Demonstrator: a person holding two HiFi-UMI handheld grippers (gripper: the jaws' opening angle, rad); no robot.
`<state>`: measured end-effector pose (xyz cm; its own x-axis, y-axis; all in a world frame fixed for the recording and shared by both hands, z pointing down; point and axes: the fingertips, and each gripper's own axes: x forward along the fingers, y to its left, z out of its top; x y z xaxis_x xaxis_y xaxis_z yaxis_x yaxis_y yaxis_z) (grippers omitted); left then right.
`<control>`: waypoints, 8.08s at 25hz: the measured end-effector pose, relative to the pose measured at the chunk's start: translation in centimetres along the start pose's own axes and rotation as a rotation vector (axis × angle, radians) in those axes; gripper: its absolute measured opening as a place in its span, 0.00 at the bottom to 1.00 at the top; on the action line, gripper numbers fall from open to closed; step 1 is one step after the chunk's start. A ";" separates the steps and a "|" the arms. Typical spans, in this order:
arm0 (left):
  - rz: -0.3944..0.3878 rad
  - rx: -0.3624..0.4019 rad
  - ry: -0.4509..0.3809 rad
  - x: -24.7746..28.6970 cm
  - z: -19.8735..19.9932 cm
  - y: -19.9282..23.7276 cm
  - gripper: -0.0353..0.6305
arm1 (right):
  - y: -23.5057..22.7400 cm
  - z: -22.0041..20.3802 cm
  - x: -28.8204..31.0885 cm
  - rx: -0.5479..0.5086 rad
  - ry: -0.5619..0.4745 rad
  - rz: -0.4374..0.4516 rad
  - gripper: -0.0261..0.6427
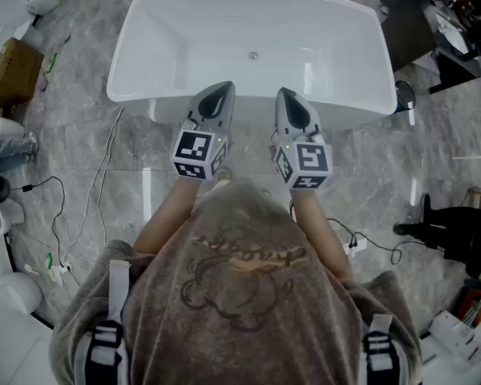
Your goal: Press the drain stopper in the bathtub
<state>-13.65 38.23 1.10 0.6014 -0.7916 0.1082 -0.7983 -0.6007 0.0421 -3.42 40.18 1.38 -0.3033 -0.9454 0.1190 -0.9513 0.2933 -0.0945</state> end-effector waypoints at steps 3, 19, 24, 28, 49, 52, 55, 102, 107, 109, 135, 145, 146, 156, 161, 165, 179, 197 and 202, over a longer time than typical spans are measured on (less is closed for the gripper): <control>0.004 -0.001 0.000 0.0 0.0 0.1 0.06 | 0.0 0.0 0.0 0.001 0.001 0.002 0.04; -0.021 0.009 0.007 0.0 0.0 1.4 0.06 | 0.8 -0.2 0.8 0.023 0.001 0.002 0.04; -0.062 0.022 -0.001 0.4 0.6 2.4 0.06 | 1.4 -0.3 1.5 0.021 -0.005 -0.024 0.04; -0.092 0.039 -0.006 0.6 0.9 3.8 0.06 | 2.2 -0.1 2.5 0.020 -0.023 -0.051 0.04; -0.147 0.029 0.005 6.2 -0.1 8.0 0.06 | 0.5 0.0 9.2 0.010 -0.041 -0.099 0.04; -0.149 0.029 0.010 8.3 0.1 7.9 0.06 | -1.1 0.3 10.6 0.010 -0.039 -0.096 0.04; -0.151 0.028 0.012 10.6 0.2 7.9 0.06 | -2.9 0.4 12.1 0.012 -0.039 -0.090 0.04; -0.061 0.025 -0.004 38.8 3.5 11.7 0.06 | -23.7 3.6 32.9 0.050 -0.023 0.057 0.04; -0.090 0.021 0.006 40.0 2.1 12.9 0.06 | -24.1 2.6 34.3 0.055 -0.026 0.035 0.04; -0.099 0.027 0.007 40.7 1.6 13.5 0.06 | -24.2 2.1 35.1 0.056 -0.025 0.031 0.04; -0.138 0.029 0.036 51.0 -12.8 19.6 0.06 | -28.3 -12.6 46.4 0.064 -0.006 0.035 0.04; -0.141 0.037 0.057 54.5 -21.1 21.7 0.06 | -29.8 -19.6 50.3 0.083 -0.004 0.024 0.04; -0.138 0.035 0.057 54.8 -21.8 21.8 0.06 | -30.1 -20.3 50.6 0.083 -0.003 0.022 0.04; -0.123 0.029 0.049 57.1 -28.0 22.4 0.06 | -31.9 -26.4 52.8 0.080 -0.012 0.014 0.04; -0.118 0.034 0.039 58.3 -31.1 22.9 0.06 | -32.1 -29.8 54.4 0.083 -0.013 0.022 0.04; -0.109 0.038 0.044 59.1 -34.0 23.3 0.06 | -32.1 -32.3 55.8 0.086 -0.027 0.035 0.04; -0.094 0.037 0.073 61.8 -45.1 26.2 0.06 | -32.2 -43.7 59.8 0.097 0.000 0.062 0.04; -0.069 0.024 0.138 63.9 -55.3 27.6 0.06 | -33.3 -52.8 62.6 0.085 0.067 0.077 0.04; -0.077 -0.015 0.228 65.3 -59.9 27.9 0.06 | -34.0 -53.7 62.3 0.122 0.073 0.043 0.04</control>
<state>1.42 -23.57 68.81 0.6388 -0.6971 0.3256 -0.7521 -0.6549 0.0736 7.09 -21.07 65.09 -0.3513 -0.9182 0.1830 -0.9249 0.3100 -0.2202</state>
